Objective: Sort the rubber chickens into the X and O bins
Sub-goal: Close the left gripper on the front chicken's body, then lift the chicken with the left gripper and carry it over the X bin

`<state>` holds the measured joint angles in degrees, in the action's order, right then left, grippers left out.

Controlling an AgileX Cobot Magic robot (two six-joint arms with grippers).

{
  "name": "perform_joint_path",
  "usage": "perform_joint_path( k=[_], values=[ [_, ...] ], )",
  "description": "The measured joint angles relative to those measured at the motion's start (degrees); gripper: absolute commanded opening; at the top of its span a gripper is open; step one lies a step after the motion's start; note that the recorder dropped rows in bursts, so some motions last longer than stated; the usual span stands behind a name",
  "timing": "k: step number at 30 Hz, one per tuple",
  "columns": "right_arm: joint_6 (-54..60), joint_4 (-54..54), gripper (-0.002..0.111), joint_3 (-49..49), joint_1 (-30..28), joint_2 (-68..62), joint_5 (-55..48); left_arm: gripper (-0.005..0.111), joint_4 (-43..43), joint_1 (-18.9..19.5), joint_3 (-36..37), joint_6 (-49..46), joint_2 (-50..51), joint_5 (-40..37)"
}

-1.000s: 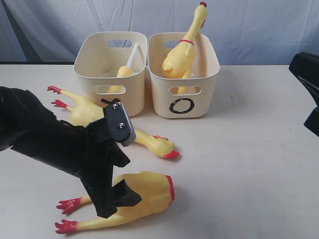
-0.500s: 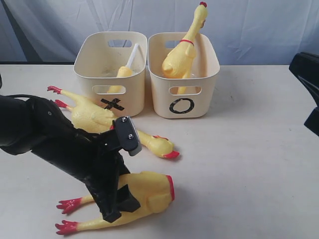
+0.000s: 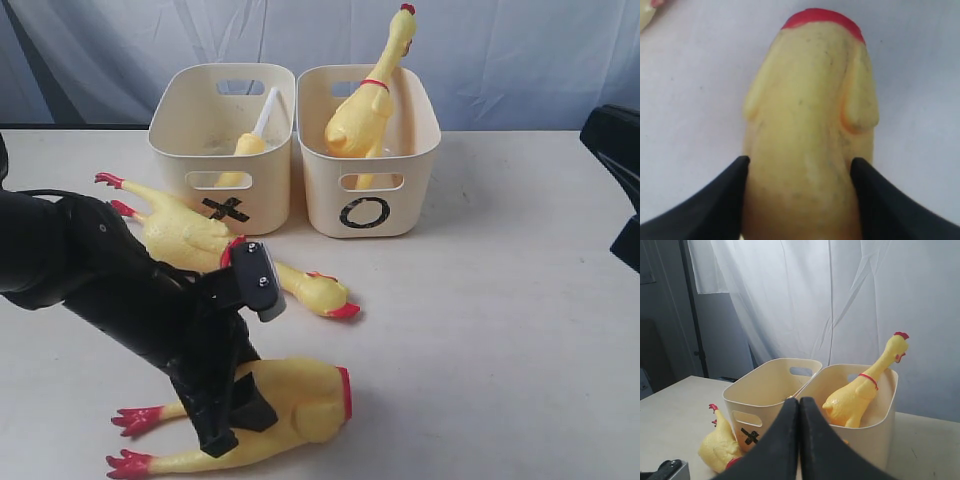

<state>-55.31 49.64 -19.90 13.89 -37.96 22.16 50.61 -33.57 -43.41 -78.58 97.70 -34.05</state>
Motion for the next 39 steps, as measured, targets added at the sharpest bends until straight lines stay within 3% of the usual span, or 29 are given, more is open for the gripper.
perform_joint_path(
  k=[9, 21, 28, 39],
  values=[
    [0.0, 0.0, -0.001, 0.0, 0.0, 0.0, 0.0, 0.000, -1.3, 0.0, -0.9, 1.3, -1.1, -7.5],
    [-0.1, 0.0, -0.001, 0.0, 0.0, 0.0, 0.0, 0.000, -9.0, 0.0, -8.6, 16.0, -9.3, -6.5],
    [-0.1, 0.0, -0.001, 0.0, 0.0, 0.0, 0.0, 0.000, -10.5, 0.0, -14.5, 18.0, -11.0, 2.8],
    [-0.8, 0.0, -0.001, 0.0, 0.0, 0.0, 0.0, 0.000, -9.8, 0.4, -20.9, 19.4, -11.0, 27.7]
  ],
)
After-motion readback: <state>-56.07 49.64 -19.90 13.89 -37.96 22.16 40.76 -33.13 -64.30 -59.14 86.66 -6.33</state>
